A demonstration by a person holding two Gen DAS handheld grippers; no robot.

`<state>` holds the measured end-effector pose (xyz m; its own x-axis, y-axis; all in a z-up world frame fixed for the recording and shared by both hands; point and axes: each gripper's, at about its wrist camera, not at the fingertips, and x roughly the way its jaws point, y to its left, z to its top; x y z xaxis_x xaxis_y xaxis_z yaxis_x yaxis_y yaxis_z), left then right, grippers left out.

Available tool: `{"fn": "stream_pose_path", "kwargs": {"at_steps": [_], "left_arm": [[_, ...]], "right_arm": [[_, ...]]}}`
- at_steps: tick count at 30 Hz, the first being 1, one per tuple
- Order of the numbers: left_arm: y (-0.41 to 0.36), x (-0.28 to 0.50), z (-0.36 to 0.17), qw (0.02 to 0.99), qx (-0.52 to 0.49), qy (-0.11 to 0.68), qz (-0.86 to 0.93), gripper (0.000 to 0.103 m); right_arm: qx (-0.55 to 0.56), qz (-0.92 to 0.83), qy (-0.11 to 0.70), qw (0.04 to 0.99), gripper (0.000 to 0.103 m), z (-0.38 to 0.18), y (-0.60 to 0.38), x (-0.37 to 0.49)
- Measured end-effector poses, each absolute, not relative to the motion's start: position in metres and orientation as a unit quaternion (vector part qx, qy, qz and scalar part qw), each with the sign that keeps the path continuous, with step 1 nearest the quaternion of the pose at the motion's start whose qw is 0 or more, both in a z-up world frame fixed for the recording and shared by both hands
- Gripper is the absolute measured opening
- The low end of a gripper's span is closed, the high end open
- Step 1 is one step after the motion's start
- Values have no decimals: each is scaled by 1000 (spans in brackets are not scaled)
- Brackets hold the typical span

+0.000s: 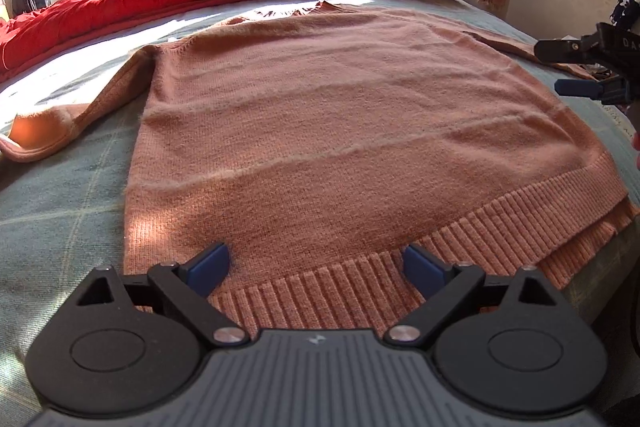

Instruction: Fold clothes

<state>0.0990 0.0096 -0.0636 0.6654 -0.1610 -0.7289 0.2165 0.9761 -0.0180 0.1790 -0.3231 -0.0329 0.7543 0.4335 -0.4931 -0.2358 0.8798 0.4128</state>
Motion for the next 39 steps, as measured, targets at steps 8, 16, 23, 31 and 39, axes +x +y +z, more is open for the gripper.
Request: {"fn": "stream_pose_path", "kwargs": {"at_steps": [8, 16, 23, 31, 39], "left_arm": [[10, 98, -64, 911, 34, 399, -100, 97], [8, 99, -64, 913, 33, 396, -92, 100], [11, 86, -55, 916, 36, 391, -78, 100], [19, 61, -60, 910, 44, 403, -86, 100], [29, 86, -29, 927, 26, 359, -106, 100]], "right_arm": [[175, 157, 325, 916, 103, -61, -318, 218], [206, 100, 319, 920, 103, -53, -366, 165], [148, 173, 336, 914, 103, -39, -312, 147], [64, 168, 373, 910, 103, -65, -279, 132], [10, 144, 376, 915, 103, -69, -265, 127]]}}
